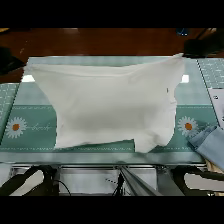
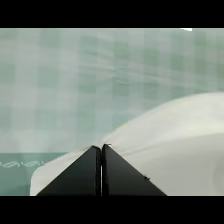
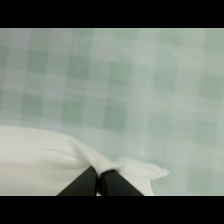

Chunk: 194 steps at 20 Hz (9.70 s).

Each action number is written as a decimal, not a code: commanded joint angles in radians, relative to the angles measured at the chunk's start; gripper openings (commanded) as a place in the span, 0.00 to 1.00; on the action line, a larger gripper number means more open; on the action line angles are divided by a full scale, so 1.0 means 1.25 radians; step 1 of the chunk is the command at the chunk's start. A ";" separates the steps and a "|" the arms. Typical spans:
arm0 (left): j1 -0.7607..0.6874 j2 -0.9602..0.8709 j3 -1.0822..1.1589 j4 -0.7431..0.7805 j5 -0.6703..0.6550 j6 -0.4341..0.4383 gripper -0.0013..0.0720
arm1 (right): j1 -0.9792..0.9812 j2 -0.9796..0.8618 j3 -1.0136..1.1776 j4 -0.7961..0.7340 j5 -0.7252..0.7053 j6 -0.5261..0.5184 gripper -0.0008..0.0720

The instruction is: Fold the shirts.

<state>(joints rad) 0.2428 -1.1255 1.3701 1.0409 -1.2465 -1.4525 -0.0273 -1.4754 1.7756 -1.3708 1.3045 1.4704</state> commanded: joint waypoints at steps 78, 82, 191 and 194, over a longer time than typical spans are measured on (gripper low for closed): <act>0.109 -0.179 -0.660 -0.125 -0.050 0.198 0.05 | -0.332 0.248 -0.643 0.127 0.093 -0.181 0.72; 0.111 -0.176 -0.660 -0.128 -0.050 0.199 0.05 | -0.377 0.281 -0.764 0.173 0.078 -0.162 0.72; -0.741 -0.461 -0.146 -0.557 0.274 0.078 0.05 | -0.211 0.565 -0.530 0.397 0.077 -0.133 0.04; -0.805 -0.512 -0.146 -0.658 0.327 0.081 0.05 | -0.211 0.575 -0.530 0.396 0.103 -0.132 0.04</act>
<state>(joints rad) -0.6876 -1.7111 1.1866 0.3321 -0.8993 -1.3460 -0.2916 -0.7761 1.1114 -0.8742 1.4014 1.2991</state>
